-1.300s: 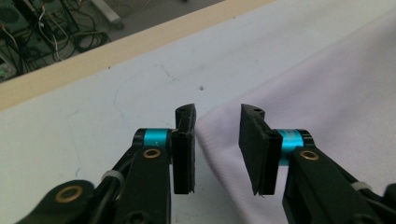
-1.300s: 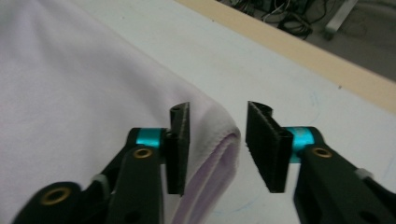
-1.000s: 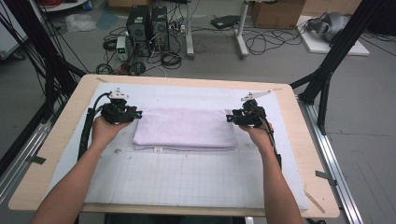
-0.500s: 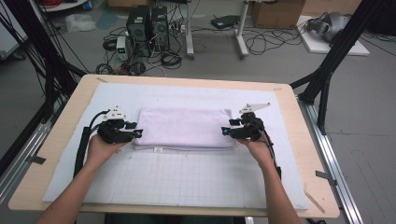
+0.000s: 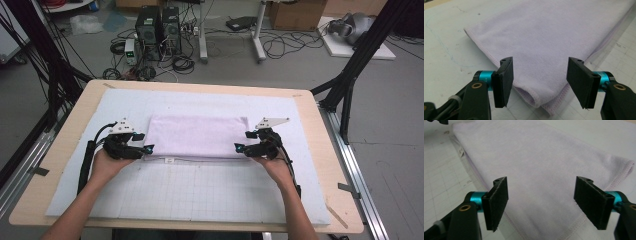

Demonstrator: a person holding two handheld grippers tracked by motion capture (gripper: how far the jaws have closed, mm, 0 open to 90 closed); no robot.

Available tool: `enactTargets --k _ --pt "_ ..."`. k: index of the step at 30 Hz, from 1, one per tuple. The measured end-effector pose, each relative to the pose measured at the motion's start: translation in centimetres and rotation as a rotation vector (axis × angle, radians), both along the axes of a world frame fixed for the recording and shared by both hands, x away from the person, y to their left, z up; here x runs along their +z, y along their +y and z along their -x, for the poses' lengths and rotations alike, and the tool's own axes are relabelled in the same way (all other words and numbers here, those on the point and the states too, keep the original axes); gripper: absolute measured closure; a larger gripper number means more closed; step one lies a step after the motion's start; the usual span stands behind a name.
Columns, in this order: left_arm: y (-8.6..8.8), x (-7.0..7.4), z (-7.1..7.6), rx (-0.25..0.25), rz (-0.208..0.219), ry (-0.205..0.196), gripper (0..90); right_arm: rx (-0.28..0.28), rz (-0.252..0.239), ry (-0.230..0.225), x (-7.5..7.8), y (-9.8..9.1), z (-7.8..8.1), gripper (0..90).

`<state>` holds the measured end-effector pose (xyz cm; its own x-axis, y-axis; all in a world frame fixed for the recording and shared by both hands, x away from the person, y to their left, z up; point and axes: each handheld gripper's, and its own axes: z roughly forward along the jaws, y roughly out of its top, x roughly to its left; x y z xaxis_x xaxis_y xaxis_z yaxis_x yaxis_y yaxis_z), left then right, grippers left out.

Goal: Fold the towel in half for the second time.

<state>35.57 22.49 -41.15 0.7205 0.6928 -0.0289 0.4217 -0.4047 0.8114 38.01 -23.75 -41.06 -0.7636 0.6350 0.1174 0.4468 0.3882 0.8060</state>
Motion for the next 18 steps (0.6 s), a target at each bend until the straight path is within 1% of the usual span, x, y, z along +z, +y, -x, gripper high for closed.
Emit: enactTargets --k 4,8,10,11,12,14,16,17,18 --pt "0.2 0.0 0.5 -0.002 0.006 -0.006 36.0 -0.004 0.002 0.006 0.3 0.2 0.5 18.3" --pt "0.5 0.1 1.1 -0.005 -0.003 -0.013 34.5 -0.002 0.011 -0.018 0.8 0.3 1.1 16.6" --pt "0.6 0.2 1.4 -0.002 0.002 -0.015 33.4 -0.006 0.011 -0.025 1.0 0.3 1.4 15.5" --pt "0.7 0.3 1.6 -0.002 0.003 -0.017 32.7 -0.005 0.012 -0.021 1.2 0.3 1.5 15.4" --pt "0.8 0.5 1.8 0.001 0.005 -0.024 32.2 -0.006 0.018 -0.029 1.2 0.2 1.7 14.9" --pt "1.0 0.7 2.3 0.009 0.019 -0.039 32.1 -0.008 0.021 -0.024 1.3 0.1 1.9 13.1" --pt "1.2 0.8 2.6 0.011 0.021 -0.045 31.9 -0.001 0.000 -0.042 1.2 -0.1 2.4 13.5" --pt "1.3 0.8 2.8 0.017 0.028 -0.049 31.4 -0.004 -0.004 -0.043 1.0 -0.3 2.7 13.5" --pt "1.4 0.9 3.0 0.012 0.024 -0.053 31.2 -0.010 -0.009 -0.039 0.8 -0.5 2.9 13.5"
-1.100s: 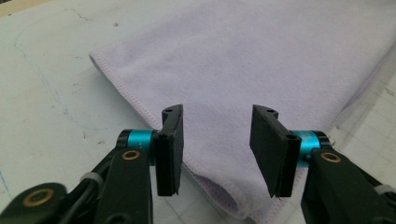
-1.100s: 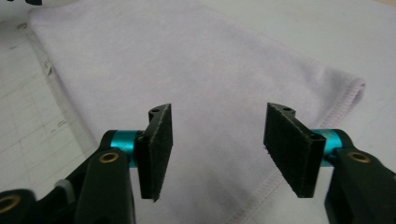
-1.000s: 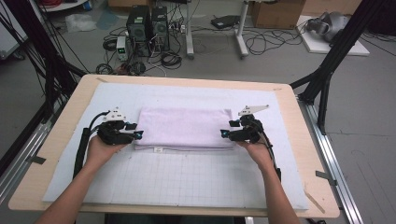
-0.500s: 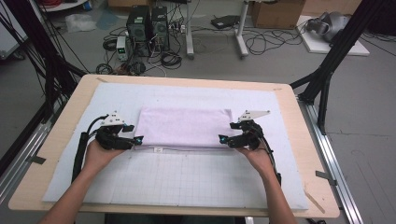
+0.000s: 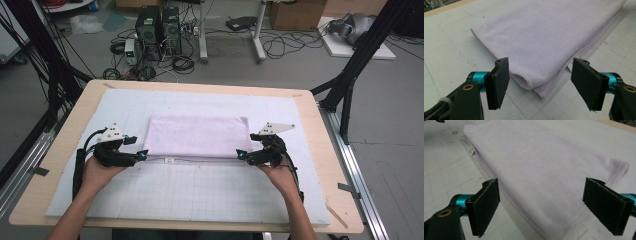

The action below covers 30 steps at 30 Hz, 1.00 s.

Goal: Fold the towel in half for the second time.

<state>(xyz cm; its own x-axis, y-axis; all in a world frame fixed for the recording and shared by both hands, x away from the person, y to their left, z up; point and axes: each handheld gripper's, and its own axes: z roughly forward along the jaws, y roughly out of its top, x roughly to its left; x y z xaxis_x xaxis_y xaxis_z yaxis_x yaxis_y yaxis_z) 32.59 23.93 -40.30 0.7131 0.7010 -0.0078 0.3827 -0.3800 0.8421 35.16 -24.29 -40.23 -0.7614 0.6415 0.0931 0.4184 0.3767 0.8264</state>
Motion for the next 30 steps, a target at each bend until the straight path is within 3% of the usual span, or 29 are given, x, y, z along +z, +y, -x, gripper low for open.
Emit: enactTargets --k 8,14,30 --pt "0.4 -0.7 1.3 0.002 -0.008 -0.003 30.3 -0.016 -0.005 0.001 -1.1 -1.3 1.6 13.1" --pt "0.4 -0.8 2.3 -0.006 -0.011 -0.015 30.1 -0.016 -0.005 -0.013 -1.4 -1.5 2.8 13.1" --pt "1.7 -1.8 4.5 0.002 -0.023 0.001 29.8 -0.037 -0.009 -0.034 -1.8 -3.0 5.4 12.8"
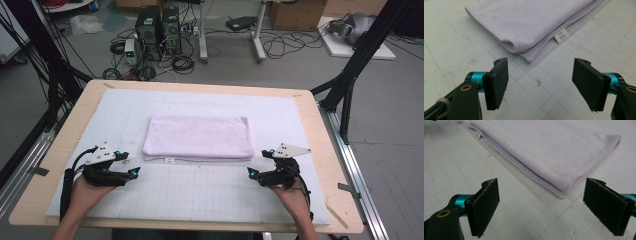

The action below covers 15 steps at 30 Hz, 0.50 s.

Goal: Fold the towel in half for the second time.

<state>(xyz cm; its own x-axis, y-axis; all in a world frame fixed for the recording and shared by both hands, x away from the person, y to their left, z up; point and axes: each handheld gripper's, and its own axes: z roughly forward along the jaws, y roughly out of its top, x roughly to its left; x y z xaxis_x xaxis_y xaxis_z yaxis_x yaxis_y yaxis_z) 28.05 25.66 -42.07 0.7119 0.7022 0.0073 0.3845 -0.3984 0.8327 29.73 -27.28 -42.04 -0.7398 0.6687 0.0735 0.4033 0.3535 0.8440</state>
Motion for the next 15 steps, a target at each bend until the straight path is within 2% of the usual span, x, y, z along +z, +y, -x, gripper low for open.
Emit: enactTargets --k 8,15 --pt "0.5 0.1 1.0 0.008 0.000 -0.011 29.6 -0.012 0.014 0.003 -0.4 -0.5 1.4 12.4" --pt "0.7 -0.1 1.8 0.013 0.000 -0.011 29.1 -0.019 0.005 -0.002 -0.5 -0.9 2.7 12.0"
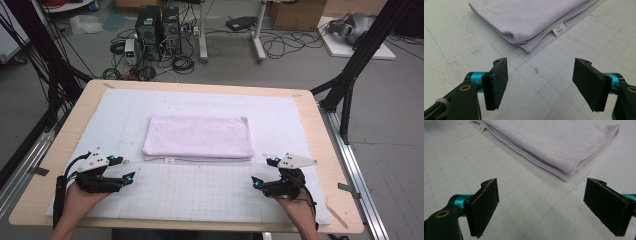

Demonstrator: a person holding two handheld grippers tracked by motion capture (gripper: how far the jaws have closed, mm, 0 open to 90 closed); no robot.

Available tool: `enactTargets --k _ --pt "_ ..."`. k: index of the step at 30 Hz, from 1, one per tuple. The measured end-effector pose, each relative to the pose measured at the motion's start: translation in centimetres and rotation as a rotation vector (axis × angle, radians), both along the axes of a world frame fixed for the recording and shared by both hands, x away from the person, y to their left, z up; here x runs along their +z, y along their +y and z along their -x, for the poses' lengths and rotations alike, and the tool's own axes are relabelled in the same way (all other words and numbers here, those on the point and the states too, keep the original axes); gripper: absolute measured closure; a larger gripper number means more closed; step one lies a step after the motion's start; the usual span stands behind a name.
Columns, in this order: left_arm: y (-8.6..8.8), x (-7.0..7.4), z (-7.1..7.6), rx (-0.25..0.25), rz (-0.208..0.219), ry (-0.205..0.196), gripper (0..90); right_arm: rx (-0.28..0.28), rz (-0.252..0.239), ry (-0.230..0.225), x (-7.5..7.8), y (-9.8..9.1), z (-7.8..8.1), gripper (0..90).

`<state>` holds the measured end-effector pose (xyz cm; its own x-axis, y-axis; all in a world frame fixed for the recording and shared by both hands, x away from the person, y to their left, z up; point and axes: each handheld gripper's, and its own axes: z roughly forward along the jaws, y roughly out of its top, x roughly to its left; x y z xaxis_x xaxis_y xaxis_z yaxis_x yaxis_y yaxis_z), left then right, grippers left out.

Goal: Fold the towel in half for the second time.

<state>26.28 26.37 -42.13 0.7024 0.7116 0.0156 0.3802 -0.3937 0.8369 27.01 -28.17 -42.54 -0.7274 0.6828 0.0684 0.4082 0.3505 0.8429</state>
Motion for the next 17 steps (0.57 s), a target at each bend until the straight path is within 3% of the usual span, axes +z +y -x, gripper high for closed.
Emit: enactTargets --k 9,17 --pt "0.1 0.0 0.8 0.003 0.004 -0.008 29.0 -0.008 -0.004 -0.002 -0.1 -0.4 1.4 11.5" --pt "0.2 -0.2 0.8 -0.002 0.012 0.002 29.1 -0.001 -0.010 -0.014 -0.3 -0.2 1.4 11.5"
